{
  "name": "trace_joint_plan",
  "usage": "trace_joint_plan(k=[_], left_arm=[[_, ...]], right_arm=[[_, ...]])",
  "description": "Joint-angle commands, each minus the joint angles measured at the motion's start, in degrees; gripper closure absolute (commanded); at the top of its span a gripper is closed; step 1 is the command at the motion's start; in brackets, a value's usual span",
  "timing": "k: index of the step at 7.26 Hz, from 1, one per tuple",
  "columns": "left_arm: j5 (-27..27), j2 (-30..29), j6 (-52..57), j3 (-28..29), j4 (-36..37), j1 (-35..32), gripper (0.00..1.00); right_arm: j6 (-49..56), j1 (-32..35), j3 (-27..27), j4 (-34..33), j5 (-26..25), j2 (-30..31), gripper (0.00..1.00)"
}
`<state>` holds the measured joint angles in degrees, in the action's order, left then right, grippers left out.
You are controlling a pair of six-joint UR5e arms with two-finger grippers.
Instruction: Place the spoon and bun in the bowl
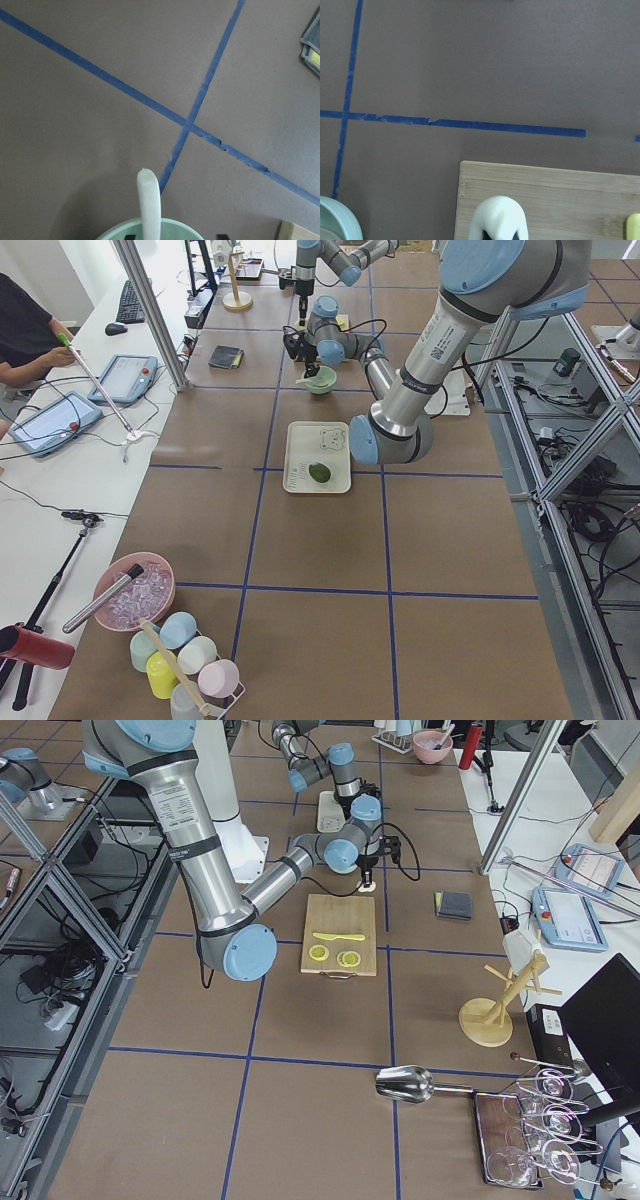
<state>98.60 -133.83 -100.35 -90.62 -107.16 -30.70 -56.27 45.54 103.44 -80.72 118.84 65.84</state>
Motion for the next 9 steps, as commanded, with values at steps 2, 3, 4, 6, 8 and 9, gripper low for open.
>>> trace_joint_plan(k=[2, 3, 4, 6, 8, 9], left_arm=[[4.56, 4.07, 10.48, -5.75, 5.09, -5.57, 0.0], [6.67, 6.97, 17.14, -10.23, 9.38, -8.99, 0.0], [8.0, 8.57, 25.39, -12.71, 14.12, -12.15, 0.0], [8.01, 15.58, 37.19, -17.37, 15.84, -16.21, 0.0], [8.01, 21.65, 46.69, -20.2, 15.84, -21.48, 0.0], [8.01, 23.94, 51.44, -20.56, 15.84, -23.24, 0.0]], right_arm=[[-0.42, -0.18, 0.96, -0.06, -0.1, -1.94, 1.0], [-1.47, -0.53, 1.14, -0.06, -0.19, -2.73, 1.0], [-2.7, -1.93, 0.88, -0.06, -0.36, -3.95, 1.0], [-5.94, -5.44, 0.62, -0.06, -3.06, -6.94, 1.0], [-10.24, -11.93, -1.22, -0.06, -9.65, -10.71, 1.0], [-12.62, -14.14, -3.32, 0.03, -11.59, -13.52, 1.0]])
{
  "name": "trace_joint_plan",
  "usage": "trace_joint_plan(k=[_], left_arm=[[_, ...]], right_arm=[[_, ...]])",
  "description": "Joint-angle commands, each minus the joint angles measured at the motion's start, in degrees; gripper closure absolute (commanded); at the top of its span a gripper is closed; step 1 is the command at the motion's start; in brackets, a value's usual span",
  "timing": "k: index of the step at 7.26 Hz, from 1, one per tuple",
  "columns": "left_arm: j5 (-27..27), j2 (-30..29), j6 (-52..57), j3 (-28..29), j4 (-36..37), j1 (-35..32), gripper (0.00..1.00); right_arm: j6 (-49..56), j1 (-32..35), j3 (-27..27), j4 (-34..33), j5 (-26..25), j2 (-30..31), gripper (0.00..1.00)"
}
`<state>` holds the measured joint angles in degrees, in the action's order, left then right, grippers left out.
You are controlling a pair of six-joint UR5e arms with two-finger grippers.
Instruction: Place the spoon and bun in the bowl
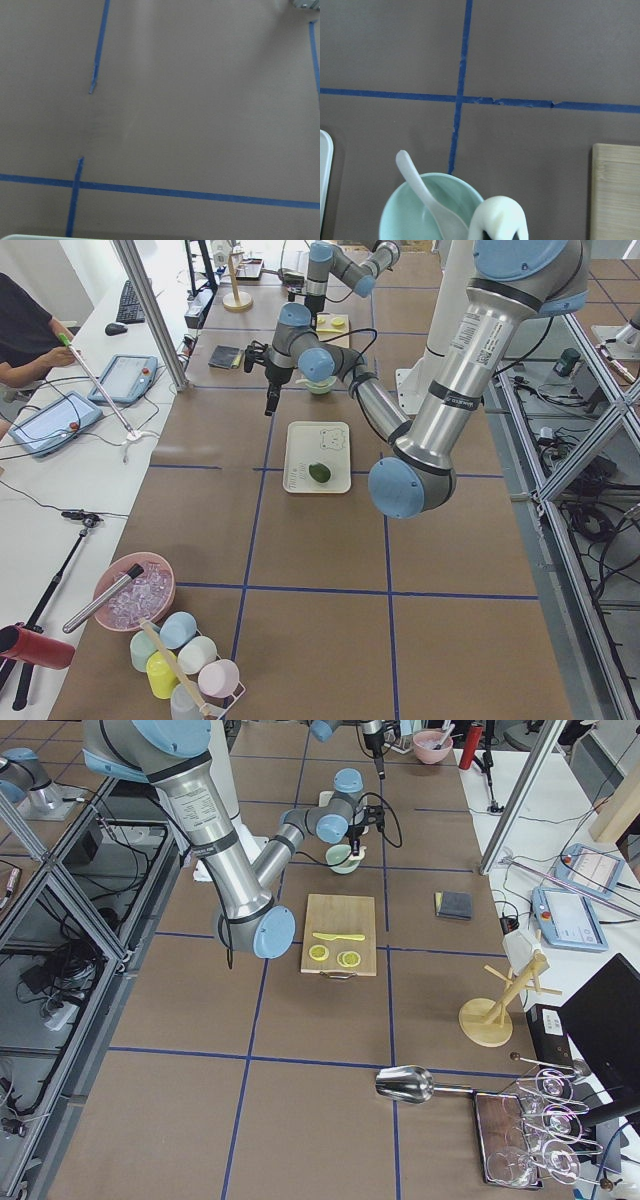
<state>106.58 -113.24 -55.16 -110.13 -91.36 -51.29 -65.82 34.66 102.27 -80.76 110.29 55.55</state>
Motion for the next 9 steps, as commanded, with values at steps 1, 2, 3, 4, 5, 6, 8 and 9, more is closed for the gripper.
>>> trace_joint_plan(k=[1, 2, 3, 4, 5, 6, 8, 9], left_arm=[[0.03, 5.55, 11.08, -1.49, 0.05, -5.11, 0.0], [0.03, 7.05, 16.09, -1.49, 0.05, -7.57, 0.0], [0.2, 8.72, 22.23, -1.49, -0.04, -10.73, 0.0], [0.38, 10.82, 27.95, -1.4, -0.3, -13.98, 0.0], [1.6, 13.11, 34.09, -1.14, -0.65, -16.79, 0.0], [3.27, 14.09, 37.64, -1.14, -0.74, -19.87, 0.0], [6.86, 16.72, 42.66, -0.79, -0.75, -23.23, 0.0], [7.67, 18.04, 44.59, -0.7, -0.83, -24.28, 0.0]], right_arm=[[-4.13, -5.29, -4.07, 0.16, -5.76, -4.99, 1.0], [-4.75, -5.92, -5.4, 0.33, -6.57, -6.05, 1.0], [-4.93, -5.92, -6.19, 0.42, -6.58, -7.11, 1.0], [-5.02, -5.92, -6.2, 0.68, -6.49, -7.03, 0.29], [-4.93, -5.92, -6.03, 0.69, -6.49, -7.03, 0.0], [-4.93, -5.92, -5.77, 0.69, -6.49, -7.03, 0.0], [-4.93, -5.84, -5.33, 0.69, -6.49, -7.03, 0.0], [-5.02, -5.84, -5.24, 0.69, -6.49, -7.03, 0.0]])
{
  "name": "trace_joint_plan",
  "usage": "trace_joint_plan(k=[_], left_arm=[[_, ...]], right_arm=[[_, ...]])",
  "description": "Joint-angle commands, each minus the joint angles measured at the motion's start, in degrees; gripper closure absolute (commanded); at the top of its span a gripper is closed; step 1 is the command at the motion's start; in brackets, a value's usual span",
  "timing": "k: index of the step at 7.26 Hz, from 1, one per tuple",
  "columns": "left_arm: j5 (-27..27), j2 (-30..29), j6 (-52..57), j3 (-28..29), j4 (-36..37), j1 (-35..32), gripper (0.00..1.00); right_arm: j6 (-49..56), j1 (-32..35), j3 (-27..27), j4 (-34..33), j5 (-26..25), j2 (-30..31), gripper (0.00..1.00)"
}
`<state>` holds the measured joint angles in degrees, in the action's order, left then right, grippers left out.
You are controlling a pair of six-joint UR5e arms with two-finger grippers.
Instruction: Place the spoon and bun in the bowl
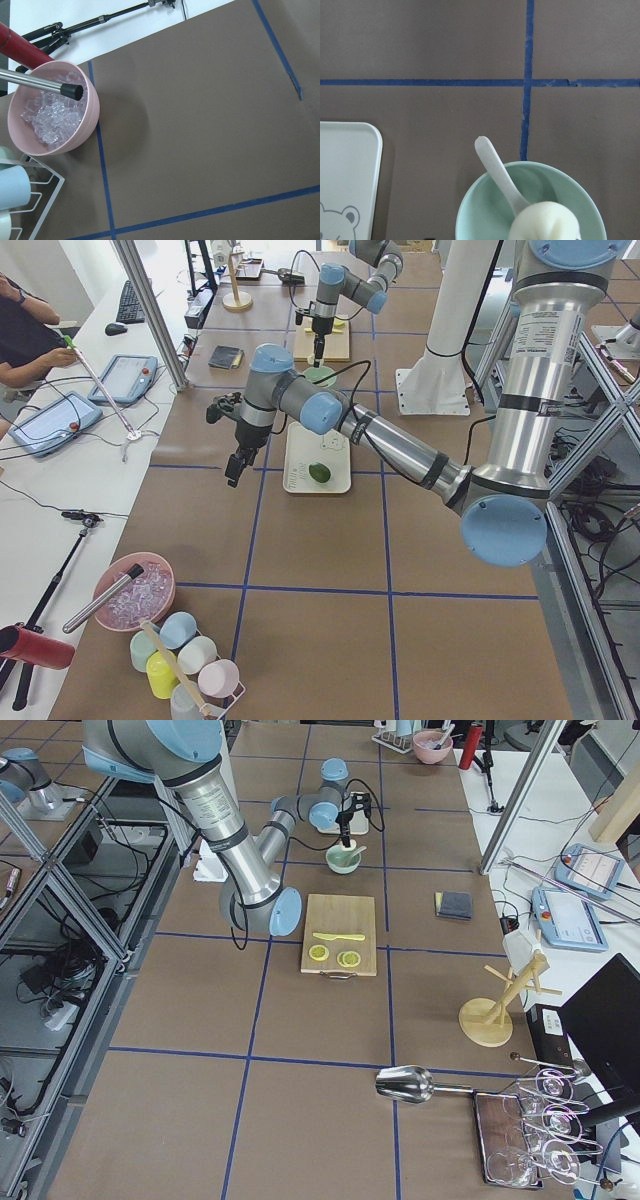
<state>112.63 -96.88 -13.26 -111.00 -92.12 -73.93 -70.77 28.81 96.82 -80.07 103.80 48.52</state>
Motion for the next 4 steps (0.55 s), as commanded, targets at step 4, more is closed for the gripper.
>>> trace_joint_plan(k=[4], left_arm=[[10.54, 4.06, 12.18, 6.38, -0.69, -9.79, 0.0]], right_arm=[[0.11, 0.63, 1.44, 0.0, 0.09, 0.0, 0.0]])
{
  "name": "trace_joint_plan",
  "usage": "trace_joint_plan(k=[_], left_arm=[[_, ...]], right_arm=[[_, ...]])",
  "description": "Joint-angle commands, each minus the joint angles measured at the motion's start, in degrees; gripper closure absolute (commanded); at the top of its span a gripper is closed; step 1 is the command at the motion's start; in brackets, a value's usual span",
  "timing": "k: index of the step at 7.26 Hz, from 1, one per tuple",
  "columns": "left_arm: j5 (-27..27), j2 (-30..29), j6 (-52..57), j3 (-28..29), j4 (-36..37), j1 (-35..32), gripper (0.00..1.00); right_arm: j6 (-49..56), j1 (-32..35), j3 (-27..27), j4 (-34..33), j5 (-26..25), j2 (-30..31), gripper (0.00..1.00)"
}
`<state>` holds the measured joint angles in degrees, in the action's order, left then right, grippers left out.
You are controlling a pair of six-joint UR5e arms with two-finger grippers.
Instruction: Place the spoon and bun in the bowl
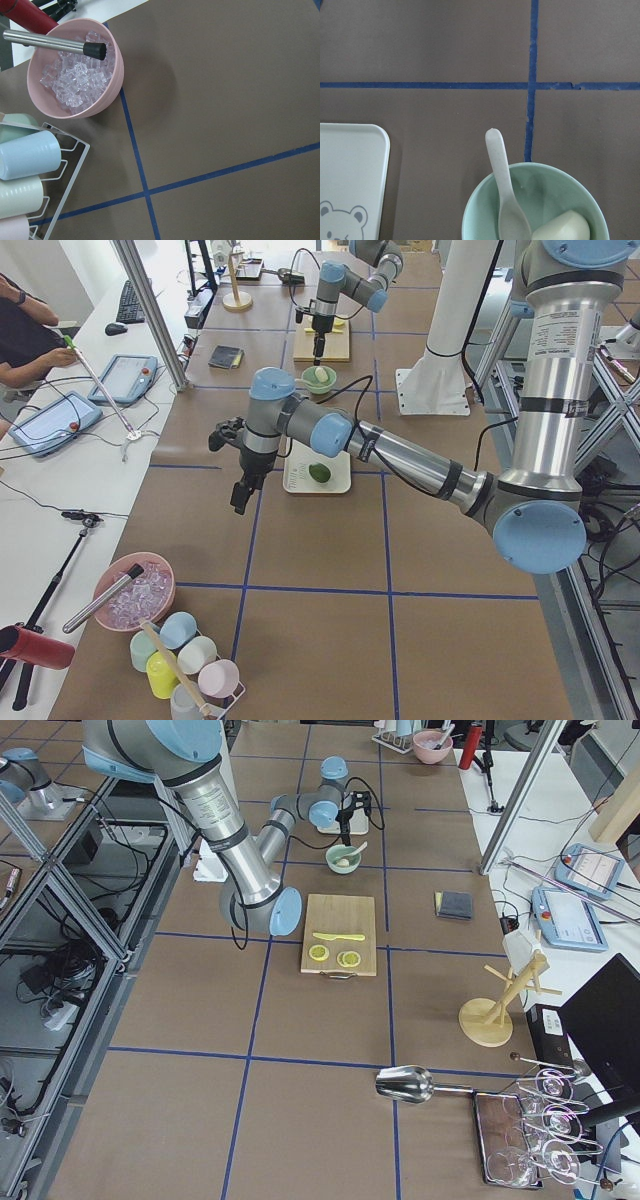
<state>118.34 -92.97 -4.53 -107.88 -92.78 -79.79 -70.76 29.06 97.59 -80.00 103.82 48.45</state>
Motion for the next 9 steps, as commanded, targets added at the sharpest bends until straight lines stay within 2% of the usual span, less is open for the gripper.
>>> trace_joint_plan(k=[1, 2, 3, 5, 6, 8, 9], left_arm=[[8.45, 0.16, 3.82, 4.86, 0.05, -5.02, 0.0], [13.27, 1.72, 3.39, 5.48, 0.31, -6.33, 0.0], [17.15, 3.13, 2.17, 7.31, 0.14, -6.87, 0.0], [17.54, 4.36, 1.72, 9.08, 0.23, -7.31, 0.0], [17.28, 4.46, 2.33, 9.0, 0.4, -9.92, 0.0], [16.57, 7.53, 5.48, 9.26, 0.23, -10.92, 0.0], [16.66, 7.45, 5.41, 10.22, 0.14, -10.83, 0.0]], right_arm=[[0.1, 1.17, 3.03, -0.16, 0.33, 0.77, 0.0], [0.19, 3.61, 4.79, -0.85, 1.55, 0.86, 0.0], [0.88, 7.64, 5.15, -0.86, 6.09, 2.08, 0.0], [6.91, 17.38, 6.82, -0.86, 15.66, 8.13, 0.0], [12.7, 21.44, 6.74, -0.86, 19.11, 11.03, 0.0], [21.84, 27.51, 6.39, -1.99, 21.68, 17.0, 0.0], [28.51, 30.33, 6.82, -6.27, 22.48, 18.43, 0.0]])
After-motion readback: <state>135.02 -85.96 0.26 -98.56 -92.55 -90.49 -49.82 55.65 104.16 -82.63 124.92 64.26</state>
